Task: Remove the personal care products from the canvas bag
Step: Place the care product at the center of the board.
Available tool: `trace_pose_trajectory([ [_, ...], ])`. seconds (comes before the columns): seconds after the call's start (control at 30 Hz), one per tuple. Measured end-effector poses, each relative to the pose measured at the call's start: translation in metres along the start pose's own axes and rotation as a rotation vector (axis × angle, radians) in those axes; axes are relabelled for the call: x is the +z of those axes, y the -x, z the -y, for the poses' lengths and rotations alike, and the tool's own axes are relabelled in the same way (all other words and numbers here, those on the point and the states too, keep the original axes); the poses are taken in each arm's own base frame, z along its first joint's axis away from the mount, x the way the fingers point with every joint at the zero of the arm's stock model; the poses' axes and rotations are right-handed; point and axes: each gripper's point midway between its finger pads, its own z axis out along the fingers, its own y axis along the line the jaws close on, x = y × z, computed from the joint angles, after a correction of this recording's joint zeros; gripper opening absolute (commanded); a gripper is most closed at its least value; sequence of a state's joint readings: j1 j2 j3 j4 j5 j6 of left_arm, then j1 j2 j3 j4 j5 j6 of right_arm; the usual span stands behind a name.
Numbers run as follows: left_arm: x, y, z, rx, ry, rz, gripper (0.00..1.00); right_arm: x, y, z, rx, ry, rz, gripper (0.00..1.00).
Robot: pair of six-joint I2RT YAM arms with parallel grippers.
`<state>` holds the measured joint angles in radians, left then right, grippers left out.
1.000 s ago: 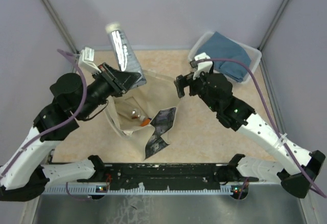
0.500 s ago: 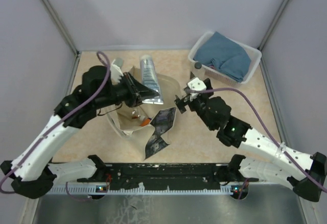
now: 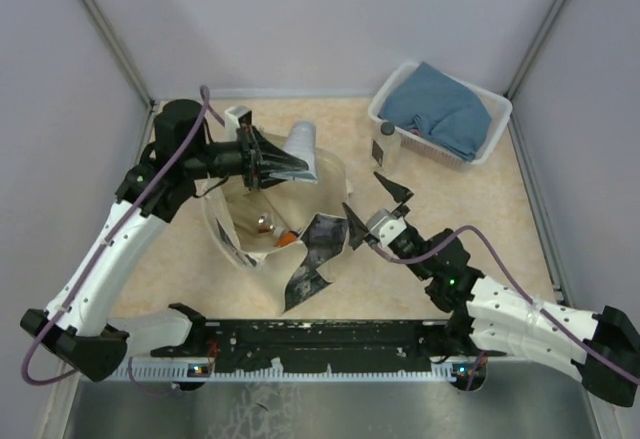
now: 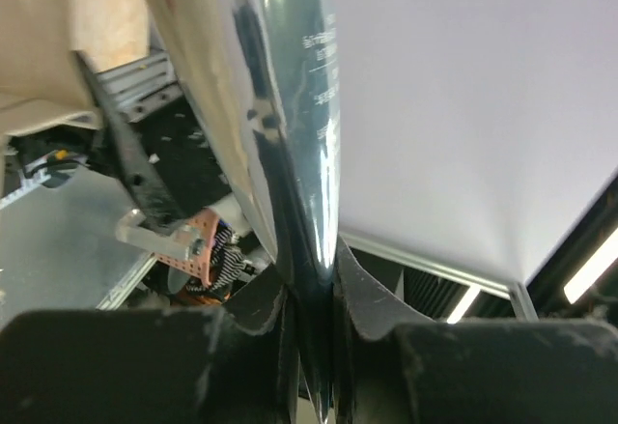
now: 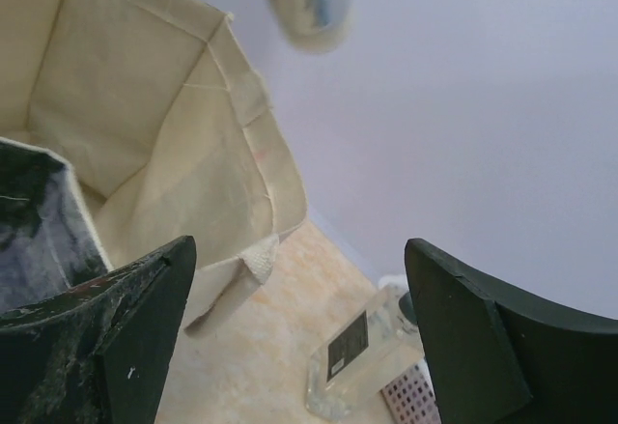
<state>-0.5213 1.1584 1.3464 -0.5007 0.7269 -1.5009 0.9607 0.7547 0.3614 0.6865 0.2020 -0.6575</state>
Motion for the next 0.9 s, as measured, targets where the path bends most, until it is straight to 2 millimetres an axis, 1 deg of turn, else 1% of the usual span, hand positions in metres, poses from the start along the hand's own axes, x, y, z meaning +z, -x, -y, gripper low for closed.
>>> trace_pose_trajectory([
  [0.03, -0.006, 0.000, 0.012, 0.013, -0.022, -0.010, 0.00, 0.002, 0.002, -0.003, -0.008, 0.014, 0.013, 0.83],
  [0.1, -0.017, -0.002, 0.031, 0.044, -0.061, -0.024, 0.00, 0.004, 0.007, -0.011, -0.020, 0.051, 0.036, 0.83],
  [0.2, -0.027, -0.006, 0.041, 0.063, -0.084, -0.041, 0.00, 0.011, 0.022, -0.020, -0.031, 0.107, 0.082, 0.83],
  [0.3, -0.030, -0.013, 0.038, 0.052, -0.075, -0.072, 0.00, 0.021, 0.037, -0.022, -0.040, 0.136, 0.121, 0.84],
  [0.47, -0.031, -0.018, 0.024, 0.014, -0.045, -0.100, 0.00, 0.043, 0.059, -0.028, -0.079, 0.175, 0.186, 0.83],
  [0.63, -0.030, -0.018, 0.018, 0.002, -0.034, -0.105, 0.00, 0.060, 0.071, -0.038, -0.108, 0.212, 0.241, 0.79],
  [0.77, -0.031, -0.019, 0.014, -0.004, -0.030, -0.110, 0.00, 0.073, 0.078, -0.048, -0.108, 0.248, 0.278, 0.80],
  [0.9, -0.030, -0.020, 0.013, -0.007, -0.028, -0.114, 0.00, 0.083, 0.088, -0.050, -0.111, 0.247, 0.318, 0.83],
])
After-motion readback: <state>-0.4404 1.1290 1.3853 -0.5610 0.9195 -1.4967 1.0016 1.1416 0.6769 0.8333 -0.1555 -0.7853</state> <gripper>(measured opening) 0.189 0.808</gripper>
